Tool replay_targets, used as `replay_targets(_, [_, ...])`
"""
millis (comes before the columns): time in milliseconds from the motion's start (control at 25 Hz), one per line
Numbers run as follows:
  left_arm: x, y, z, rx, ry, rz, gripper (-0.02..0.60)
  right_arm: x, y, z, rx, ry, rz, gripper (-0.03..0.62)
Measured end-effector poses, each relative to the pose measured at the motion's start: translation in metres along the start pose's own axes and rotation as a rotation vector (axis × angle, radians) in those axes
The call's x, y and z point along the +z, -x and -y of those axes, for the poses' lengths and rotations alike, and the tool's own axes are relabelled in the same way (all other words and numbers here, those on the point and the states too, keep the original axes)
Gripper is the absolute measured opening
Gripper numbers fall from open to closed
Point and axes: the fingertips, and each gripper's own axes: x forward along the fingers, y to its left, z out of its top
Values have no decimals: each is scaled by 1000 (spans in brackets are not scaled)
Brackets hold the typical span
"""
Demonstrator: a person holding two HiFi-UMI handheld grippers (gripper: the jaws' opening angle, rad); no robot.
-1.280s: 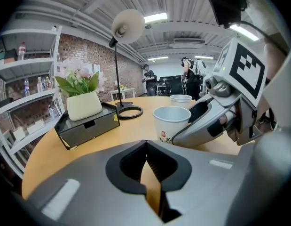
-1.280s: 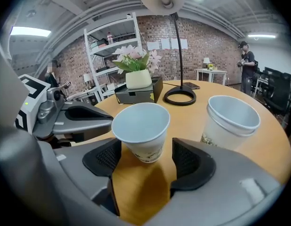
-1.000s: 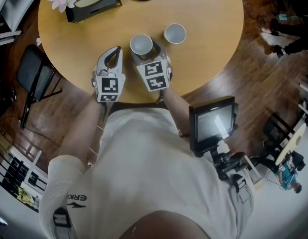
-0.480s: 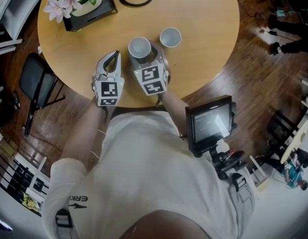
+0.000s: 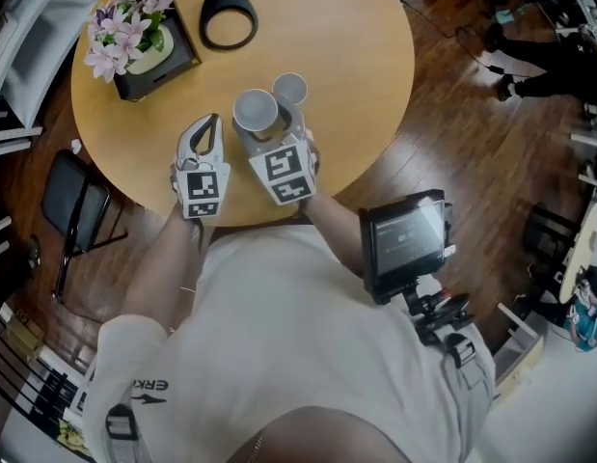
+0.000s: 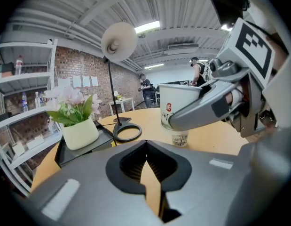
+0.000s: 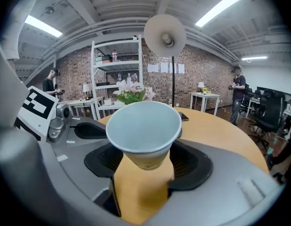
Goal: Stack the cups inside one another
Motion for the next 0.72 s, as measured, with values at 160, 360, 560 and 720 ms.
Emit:
replay_targets(160, [19, -4, 5, -15, -23, 41, 2, 18, 16, 18, -54, 0, 51, 322])
replay_targets(360, [60, 2, 29, -34, -59, 99, 2, 40, 58, 42, -109, 6, 103, 322])
replay_targets(560, [95, -5, 45, -57, -85, 157, 2, 59, 81, 69, -159, 12, 150, 322])
replay_targets(720, [114, -10, 58, -70, -104, 192, 2, 68, 96, 89, -192, 12, 184, 322])
